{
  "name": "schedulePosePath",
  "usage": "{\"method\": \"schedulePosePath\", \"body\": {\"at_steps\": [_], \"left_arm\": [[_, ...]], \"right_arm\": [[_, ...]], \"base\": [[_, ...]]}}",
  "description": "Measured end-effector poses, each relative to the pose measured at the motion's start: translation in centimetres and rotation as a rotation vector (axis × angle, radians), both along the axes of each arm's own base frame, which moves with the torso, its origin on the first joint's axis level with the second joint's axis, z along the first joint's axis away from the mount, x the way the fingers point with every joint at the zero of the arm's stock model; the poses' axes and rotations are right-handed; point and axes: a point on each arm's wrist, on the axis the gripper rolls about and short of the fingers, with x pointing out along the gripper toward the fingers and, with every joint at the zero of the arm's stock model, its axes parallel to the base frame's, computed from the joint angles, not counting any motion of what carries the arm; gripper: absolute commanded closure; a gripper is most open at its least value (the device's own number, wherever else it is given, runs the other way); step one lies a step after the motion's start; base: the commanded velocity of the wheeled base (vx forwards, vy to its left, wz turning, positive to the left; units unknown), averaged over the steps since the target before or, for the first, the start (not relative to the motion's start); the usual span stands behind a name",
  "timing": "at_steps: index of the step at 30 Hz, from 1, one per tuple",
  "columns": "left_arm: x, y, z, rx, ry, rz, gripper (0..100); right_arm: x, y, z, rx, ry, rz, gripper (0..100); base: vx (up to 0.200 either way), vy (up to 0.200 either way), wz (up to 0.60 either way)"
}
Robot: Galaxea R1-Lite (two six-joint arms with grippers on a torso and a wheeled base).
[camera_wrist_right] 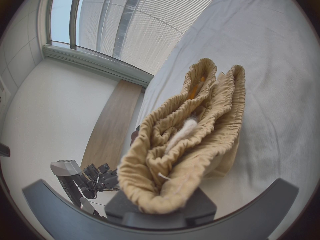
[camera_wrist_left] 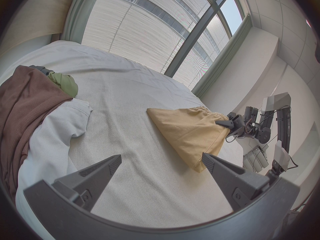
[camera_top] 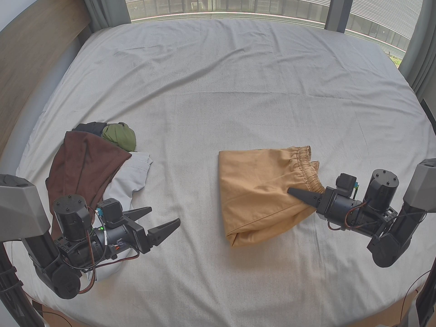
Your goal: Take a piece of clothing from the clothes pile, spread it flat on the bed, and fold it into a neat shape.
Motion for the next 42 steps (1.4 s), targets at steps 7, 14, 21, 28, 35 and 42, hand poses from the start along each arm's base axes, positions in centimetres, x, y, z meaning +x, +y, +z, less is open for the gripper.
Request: {"method": "schedulePosePath", "body": {"at_steps": [7,14,21,28,35,42], "left_arm": [[0.0,0.1,0.0,0.001,0.002,0.003,0],[-0.1,0.1,0.0,0.001,0.003,0.004,0],[-0.1,0.1,0.2,-0.002,-0.006,0.005,0],[-0.2,0.2,0.6,-0.007,-0.017,0.006,0],[-0.2,0.2,0.7,-0.009,-0.022,0.006,0],[-0.2,0.2,0.7,-0.009,-0.022,0.006,0]], "right_arm": [[0.3,0.4,1.8,0.033,-0.060,0.008,100],[0.2,0.4,2.7,0.044,-0.094,0.010,100],[0.0,0.6,3.3,0.050,-0.111,0.017,100],[-0.2,1.4,4.1,0.063,-0.144,0.045,100],[-0.4,2.5,5.4,0.081,-0.195,0.080,100],[0.2,3.0,6.9,0.107,-0.261,0.086,100]], "base": [[0.000,0.000,0.00],[0.000,0.000,0.00],[0.000,0.000,0.00],[0.000,0.000,0.00],[0.000,0.000,0.00],[0.000,0.000,0.00]]}}
